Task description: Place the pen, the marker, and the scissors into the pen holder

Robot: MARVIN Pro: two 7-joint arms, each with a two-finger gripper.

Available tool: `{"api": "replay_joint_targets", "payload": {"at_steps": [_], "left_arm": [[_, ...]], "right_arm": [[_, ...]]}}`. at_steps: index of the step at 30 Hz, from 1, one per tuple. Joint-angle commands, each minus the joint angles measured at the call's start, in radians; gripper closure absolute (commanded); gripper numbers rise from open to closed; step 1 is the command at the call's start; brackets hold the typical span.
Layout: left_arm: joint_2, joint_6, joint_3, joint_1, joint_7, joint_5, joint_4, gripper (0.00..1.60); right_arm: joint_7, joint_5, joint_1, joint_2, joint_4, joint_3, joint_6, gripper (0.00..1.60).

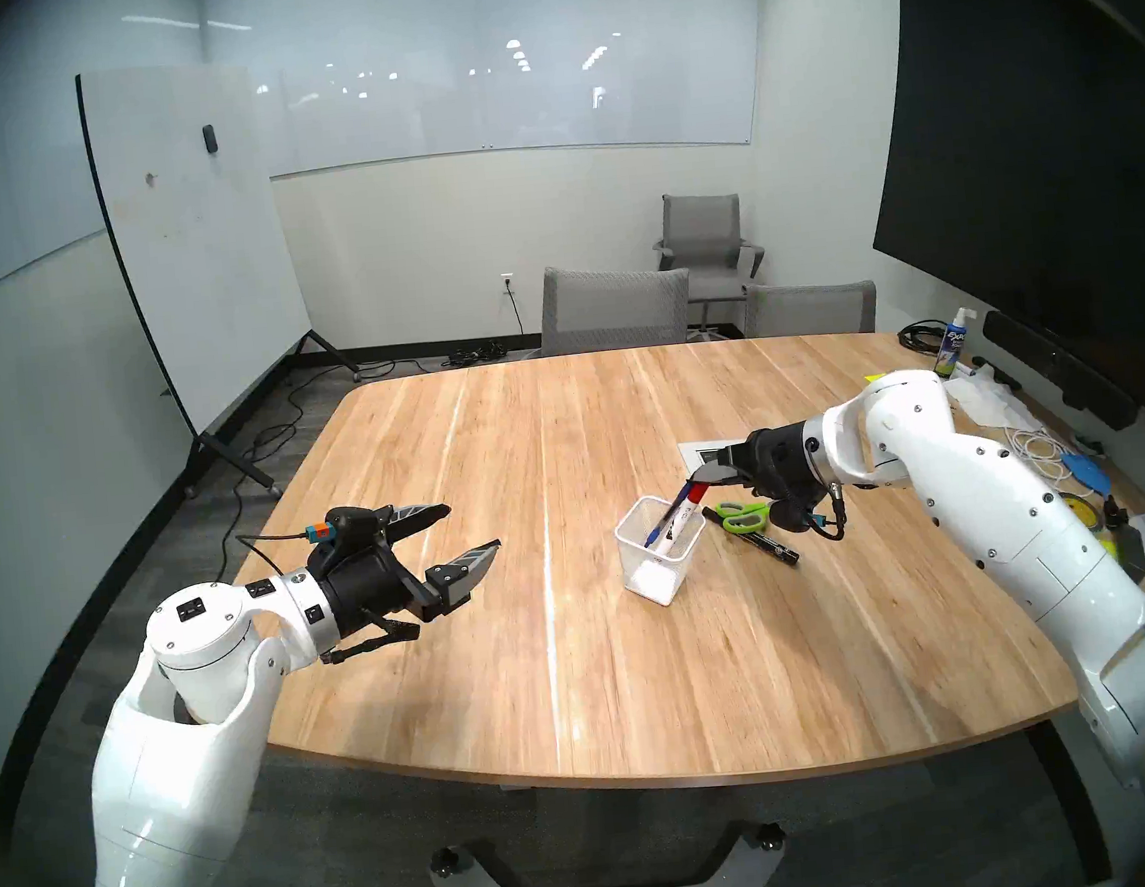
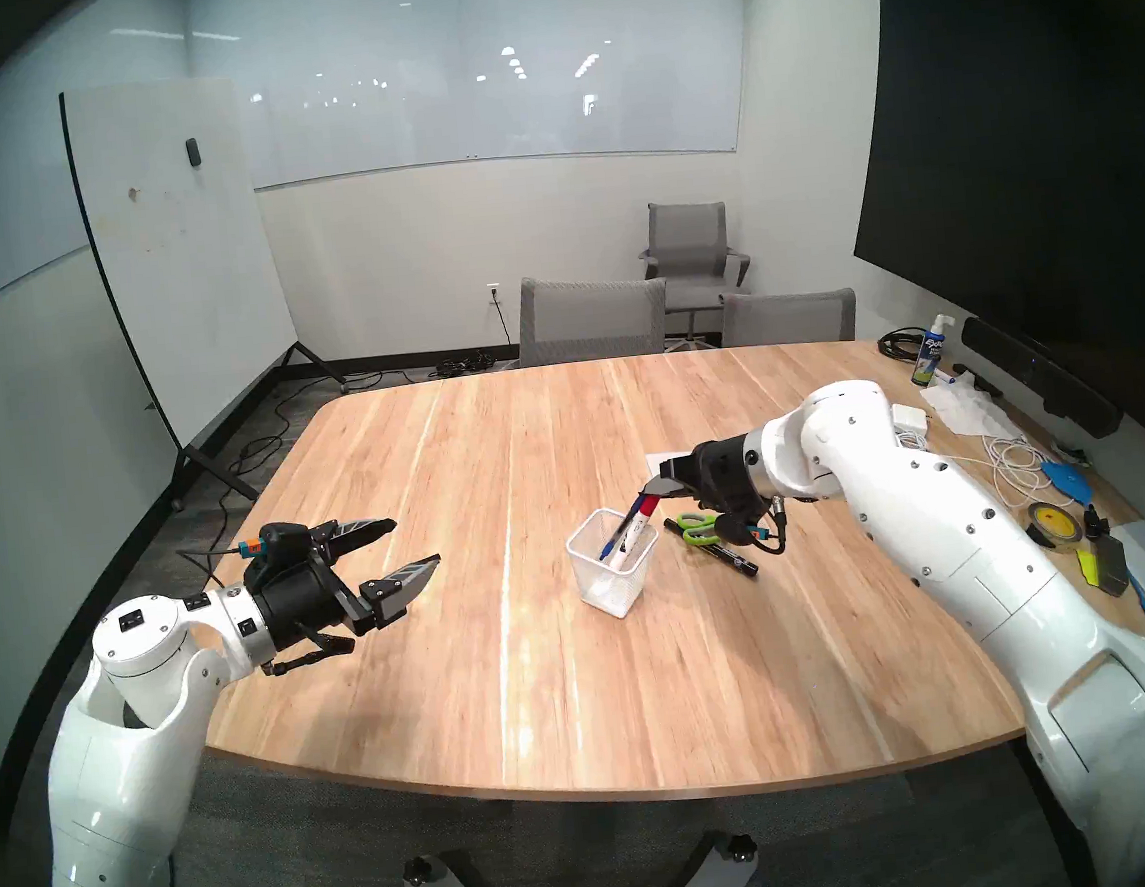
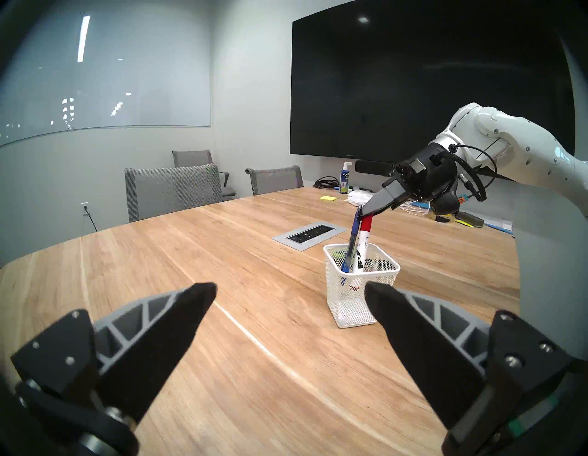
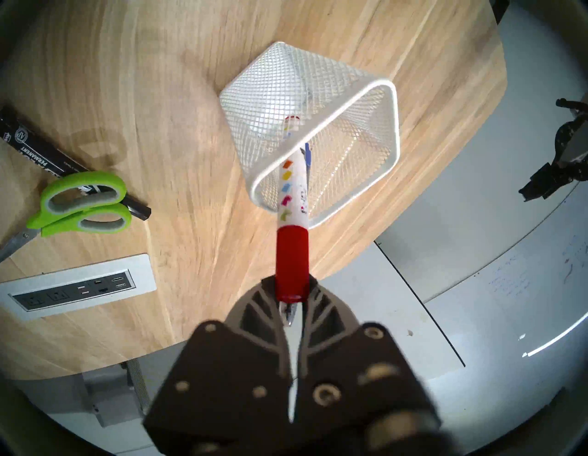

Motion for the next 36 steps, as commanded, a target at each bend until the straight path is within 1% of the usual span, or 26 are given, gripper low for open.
{"api": "replay_joint_targets", "payload": {"at_steps": [1,15,21,36], "left_arm": [[0.002,0.0,-0.001,-0.001,0.0,0.001,-0.015,0.0],[0.002,0.0,-0.001,-0.001,0.0,0.001,-0.015,0.0],[0.002,0.0,-0.001,-0.001,0.0,0.001,-0.015,0.0],[0.002,0.0,-0.001,-0.001,0.0,0.001,-0.015,0.0]], "right_arm": [[-0.011,-0.011,0.034,-0.012,-0.007,0.001,0.005,1.6],[-0.04,-0.076,0.045,-0.032,0.015,-0.042,0.012,1.6],[-0.04,-0.089,0.047,-0.041,0.02,-0.054,0.0,1.6],[-0.054,-0.119,0.042,-0.053,0.028,-0.072,-0.003,1.6]]}}
